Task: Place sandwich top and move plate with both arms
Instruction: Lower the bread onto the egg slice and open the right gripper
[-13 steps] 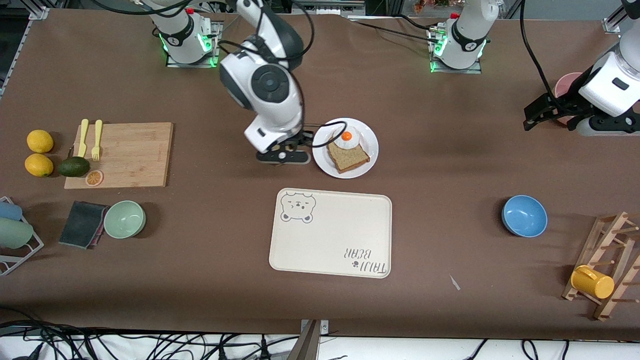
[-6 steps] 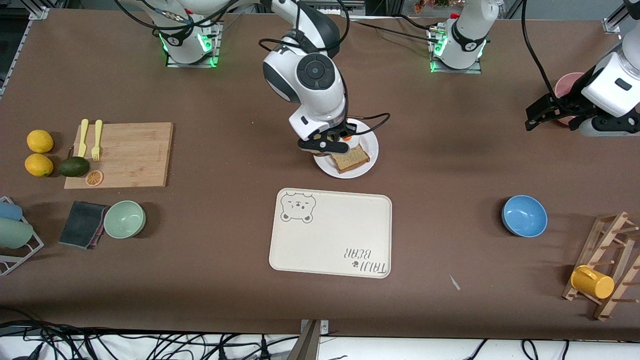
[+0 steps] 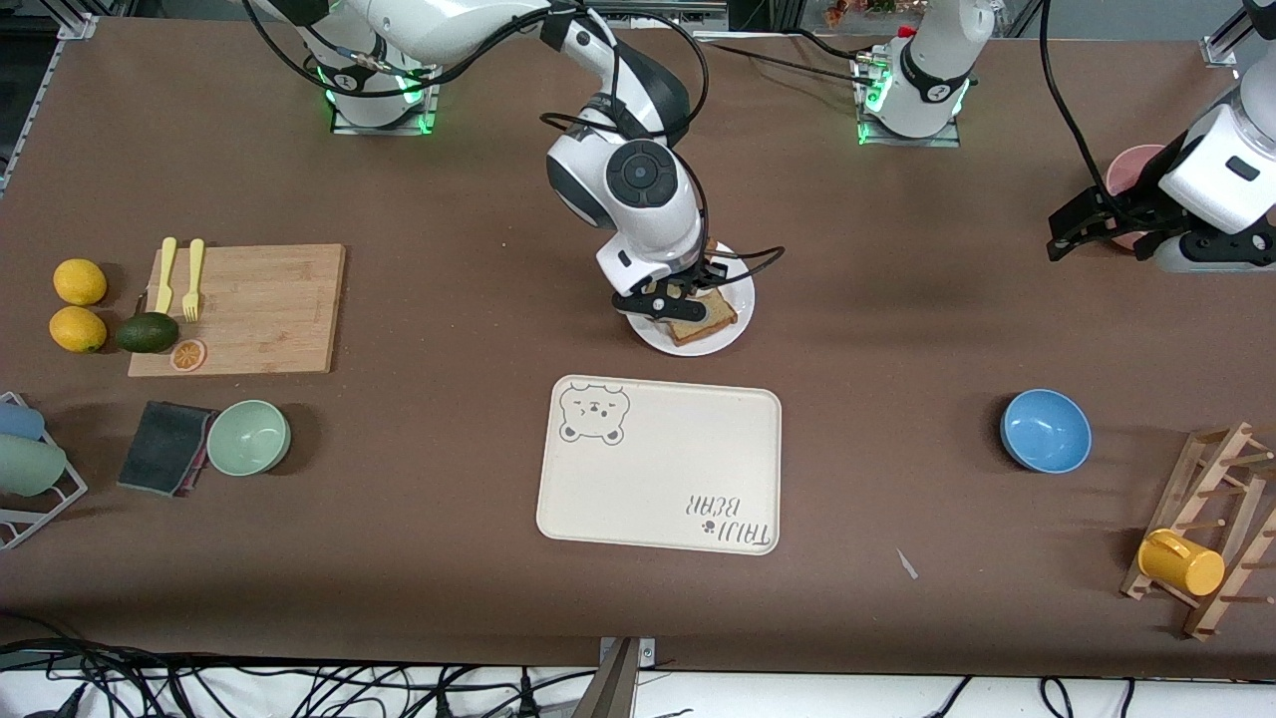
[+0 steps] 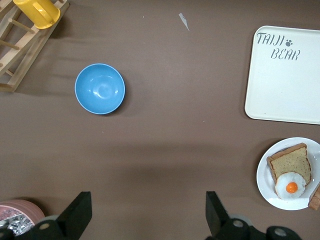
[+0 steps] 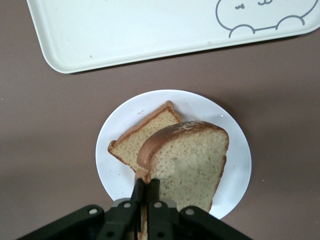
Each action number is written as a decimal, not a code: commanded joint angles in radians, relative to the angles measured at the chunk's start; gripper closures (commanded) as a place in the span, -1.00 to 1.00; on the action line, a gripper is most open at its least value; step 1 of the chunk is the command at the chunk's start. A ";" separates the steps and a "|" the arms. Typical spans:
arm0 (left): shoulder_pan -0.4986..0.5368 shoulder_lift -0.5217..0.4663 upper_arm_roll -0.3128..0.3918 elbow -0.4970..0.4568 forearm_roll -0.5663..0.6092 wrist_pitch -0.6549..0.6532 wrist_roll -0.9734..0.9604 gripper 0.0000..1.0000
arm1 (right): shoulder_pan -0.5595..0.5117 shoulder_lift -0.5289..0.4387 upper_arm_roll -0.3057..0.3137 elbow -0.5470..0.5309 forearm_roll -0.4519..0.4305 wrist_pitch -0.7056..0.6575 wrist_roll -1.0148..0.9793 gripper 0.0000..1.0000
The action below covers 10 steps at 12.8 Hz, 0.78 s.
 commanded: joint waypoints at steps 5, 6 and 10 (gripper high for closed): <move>0.002 0.013 0.001 0.031 -0.023 -0.025 0.016 -1.00 | 0.031 0.073 -0.004 0.038 0.017 0.039 0.025 1.00; 0.002 0.013 0.001 0.031 -0.023 -0.025 0.018 -1.00 | 0.033 0.082 -0.004 0.038 0.017 0.045 0.025 1.00; 0.002 0.013 0.001 0.031 -0.022 -0.025 0.016 -1.00 | 0.034 0.090 -0.009 0.039 0.007 0.050 0.023 -0.22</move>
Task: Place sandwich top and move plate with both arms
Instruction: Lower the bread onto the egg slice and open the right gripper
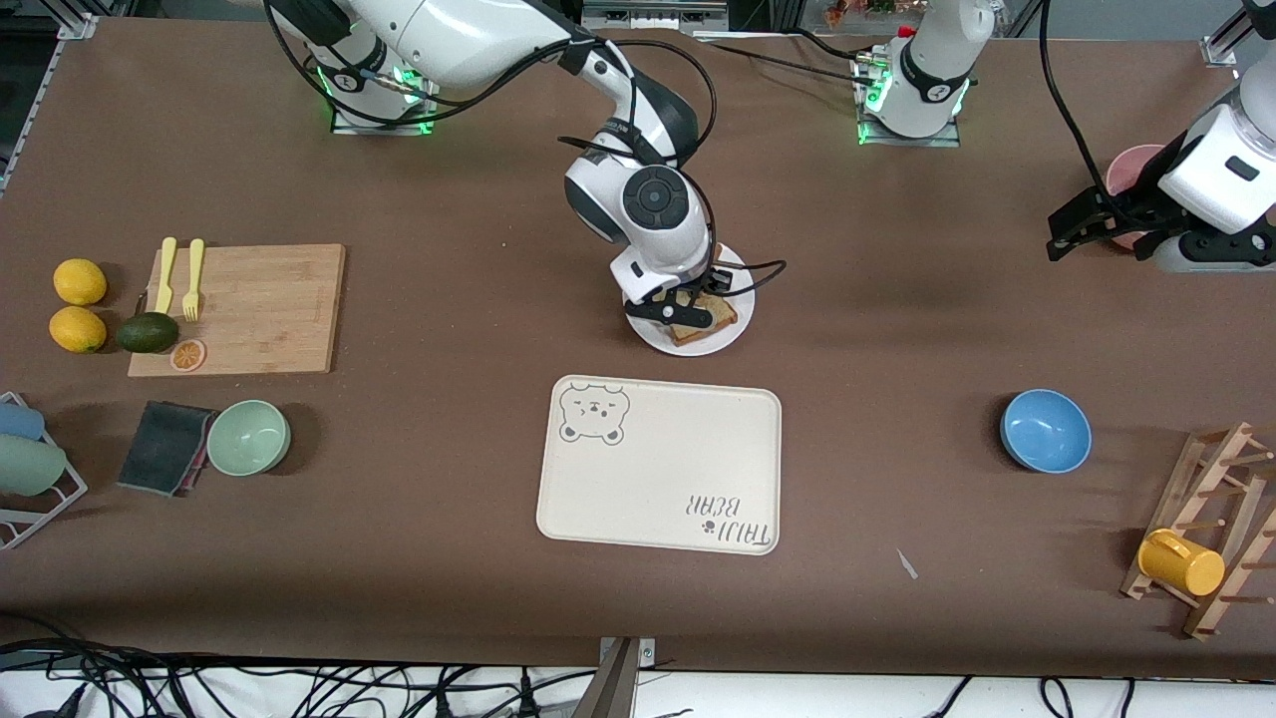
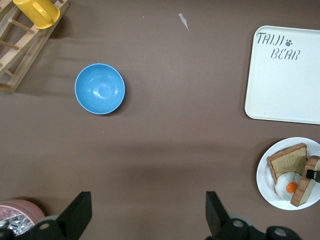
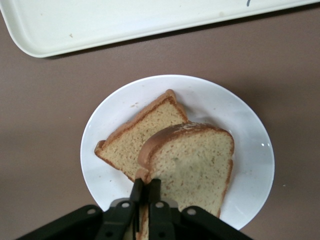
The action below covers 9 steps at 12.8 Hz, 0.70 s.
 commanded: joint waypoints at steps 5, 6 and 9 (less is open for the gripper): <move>-0.003 0.013 0.001 0.031 -0.022 -0.025 0.018 -1.00 | -0.003 0.003 -0.019 0.045 -0.049 -0.023 -0.017 -0.56; -0.005 0.013 -0.001 0.031 -0.017 -0.025 0.016 -1.00 | -0.015 -0.008 -0.019 0.047 -0.049 -0.037 -0.020 -0.58; -0.003 0.013 -0.001 0.031 -0.021 -0.025 0.019 -1.00 | -0.074 -0.038 -0.018 0.048 -0.048 -0.095 -0.080 -0.92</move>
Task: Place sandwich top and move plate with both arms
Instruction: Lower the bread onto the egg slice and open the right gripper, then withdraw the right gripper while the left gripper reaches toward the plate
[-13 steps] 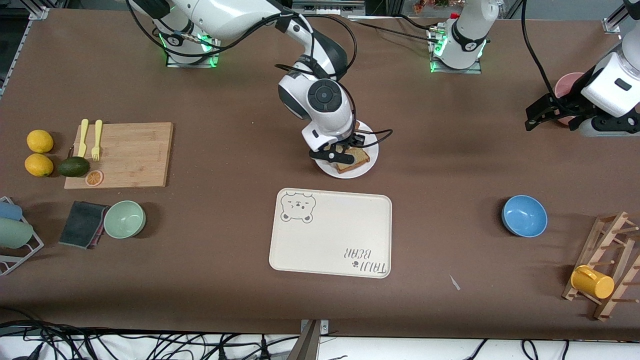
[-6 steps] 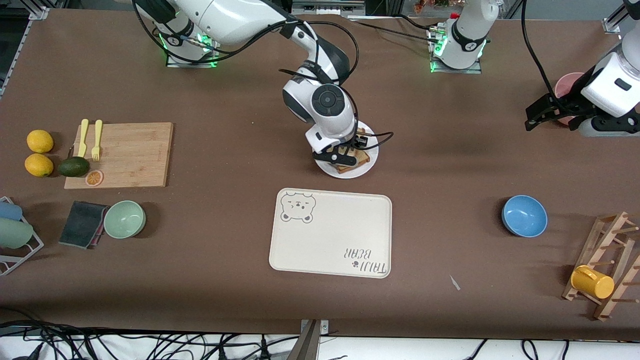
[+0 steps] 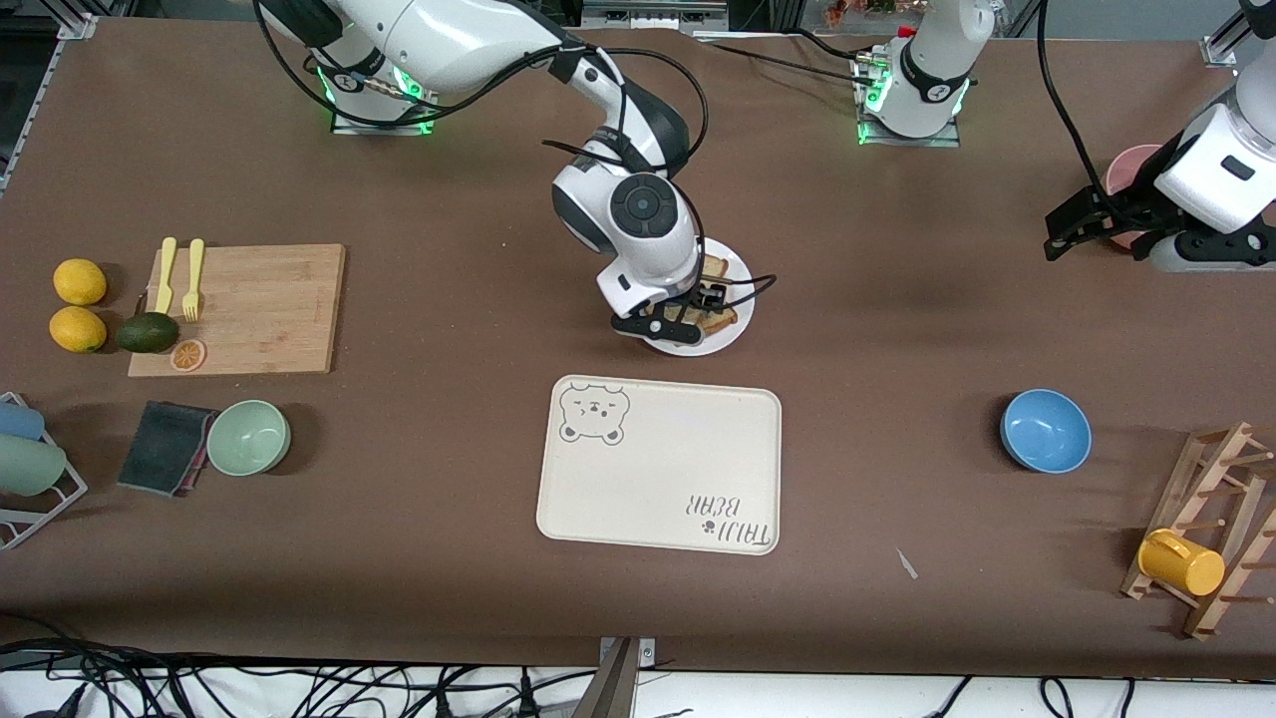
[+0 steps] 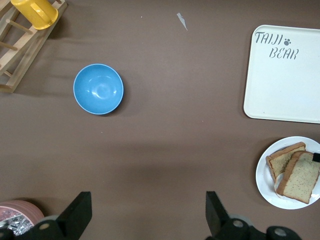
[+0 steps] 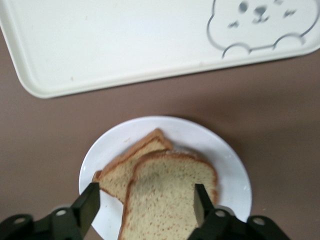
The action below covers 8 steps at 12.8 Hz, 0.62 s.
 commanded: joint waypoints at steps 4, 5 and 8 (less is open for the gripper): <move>-0.002 0.019 0.000 0.030 -0.025 -0.025 0.018 -1.00 | -0.150 -0.127 0.000 0.009 -0.012 -0.242 -0.213 -0.99; 0.000 0.027 0.000 0.030 -0.029 -0.026 0.019 -1.00 | -0.176 -0.149 0.000 0.009 -0.015 -0.274 -0.252 -0.99; -0.005 0.039 0.000 0.030 -0.034 -0.026 0.016 -1.00 | -0.216 -0.239 -0.055 0.004 -0.016 -0.374 -0.375 -0.99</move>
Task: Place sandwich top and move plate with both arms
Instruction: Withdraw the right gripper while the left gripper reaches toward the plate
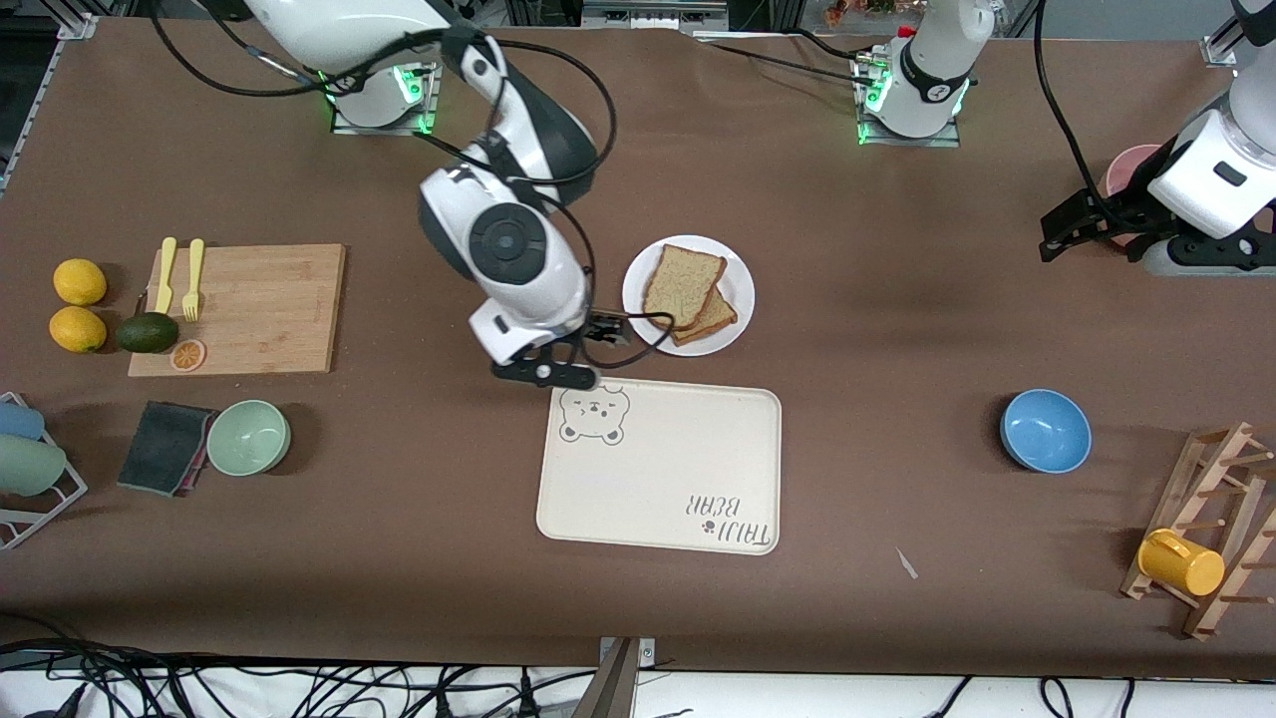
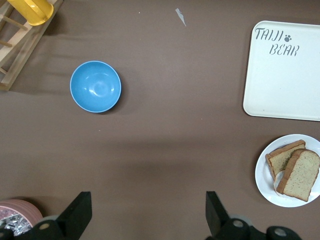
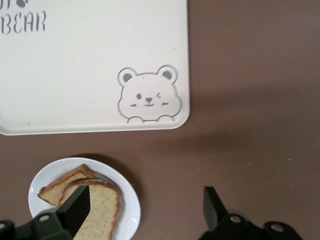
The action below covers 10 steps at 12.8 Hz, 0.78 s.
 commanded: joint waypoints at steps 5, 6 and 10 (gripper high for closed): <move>-0.022 0.067 -0.036 0.022 -0.044 -0.067 0.018 -1.00 | -0.005 -0.227 -0.191 -0.040 0.002 -0.245 -0.291 -0.99; -0.024 0.084 -0.036 0.022 -0.089 -0.067 0.018 -1.00 | -0.005 -0.248 -0.219 -0.045 0.007 -0.266 -0.323 -0.99; -0.036 0.207 -0.038 0.031 -0.142 -0.062 0.113 -1.00 | -0.025 -0.388 -0.352 -0.174 0.091 -0.274 -0.524 -0.99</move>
